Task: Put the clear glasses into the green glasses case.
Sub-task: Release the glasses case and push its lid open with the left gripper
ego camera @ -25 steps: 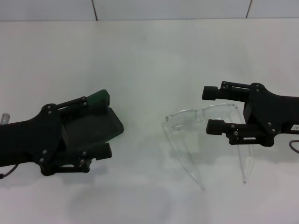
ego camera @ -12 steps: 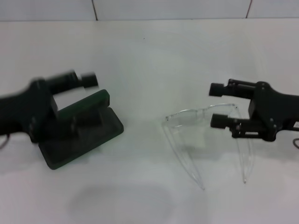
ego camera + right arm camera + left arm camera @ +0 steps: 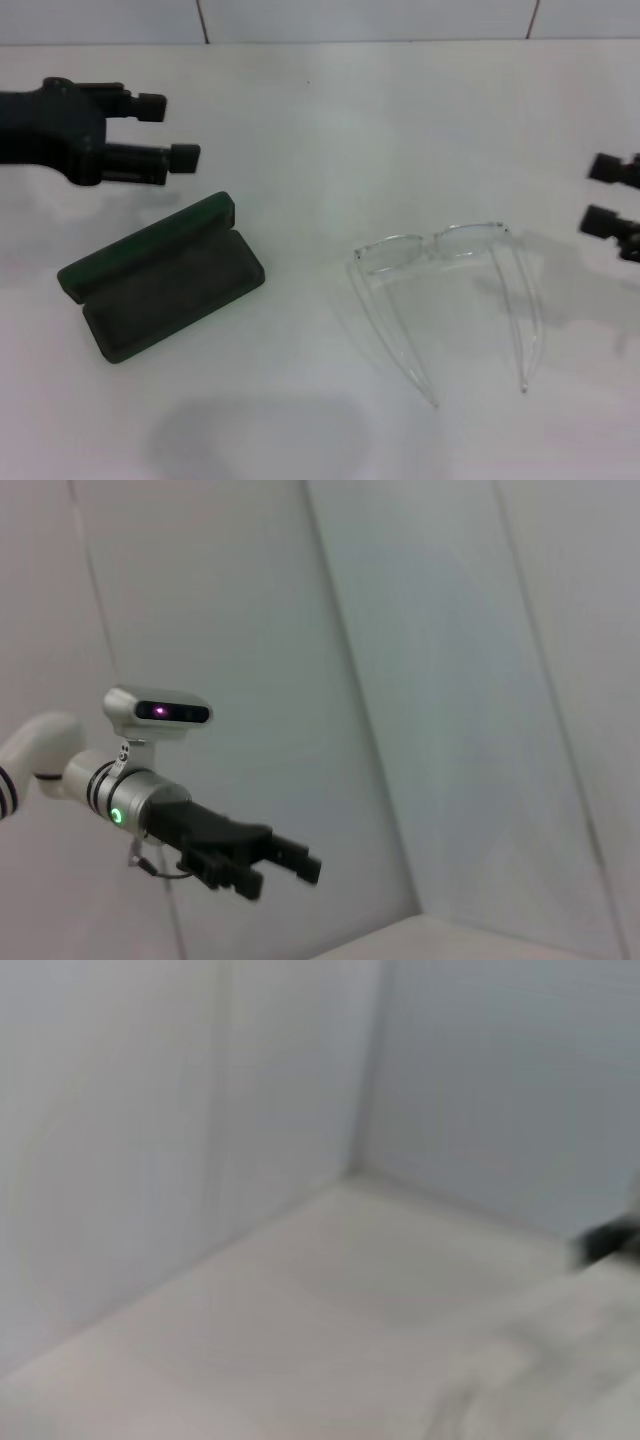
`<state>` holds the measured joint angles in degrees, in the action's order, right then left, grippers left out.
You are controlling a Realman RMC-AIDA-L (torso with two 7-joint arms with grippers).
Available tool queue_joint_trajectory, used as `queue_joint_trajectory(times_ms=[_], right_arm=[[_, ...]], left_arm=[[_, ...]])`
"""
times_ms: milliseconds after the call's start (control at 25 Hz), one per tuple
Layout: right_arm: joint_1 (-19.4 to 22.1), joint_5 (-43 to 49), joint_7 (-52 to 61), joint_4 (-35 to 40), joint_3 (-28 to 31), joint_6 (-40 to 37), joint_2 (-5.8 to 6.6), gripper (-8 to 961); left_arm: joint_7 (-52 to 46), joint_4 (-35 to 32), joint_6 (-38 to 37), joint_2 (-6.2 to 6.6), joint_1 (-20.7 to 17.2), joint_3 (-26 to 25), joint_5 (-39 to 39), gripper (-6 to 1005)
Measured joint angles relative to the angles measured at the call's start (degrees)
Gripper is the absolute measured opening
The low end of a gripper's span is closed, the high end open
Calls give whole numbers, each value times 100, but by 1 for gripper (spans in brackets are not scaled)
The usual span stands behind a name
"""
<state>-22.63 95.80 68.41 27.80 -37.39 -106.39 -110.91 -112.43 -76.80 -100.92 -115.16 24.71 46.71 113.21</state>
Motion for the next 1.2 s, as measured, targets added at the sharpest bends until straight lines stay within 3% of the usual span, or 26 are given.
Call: queue_joint_trajectory(times_ms=[160, 280, 440, 1200], right_arm=[[218, -1, 7, 30, 318, -36, -39, 766], [357, -2, 6, 30, 473, -73, -47, 765], [386, 0, 6, 19, 526, -97, -52, 765], [262, 19, -35, -21, 487, -101, -63, 766]], left_arm=[[-1190, -227, 45, -8, 582, 356, 2046, 829], [-1418, -161, 47, -99, 877, 599, 2796, 786], [-1475, -176, 47, -224, 995, 715, 3065, 769], [-1488, 208, 469, -386, 1053, 1282, 3936, 752]])
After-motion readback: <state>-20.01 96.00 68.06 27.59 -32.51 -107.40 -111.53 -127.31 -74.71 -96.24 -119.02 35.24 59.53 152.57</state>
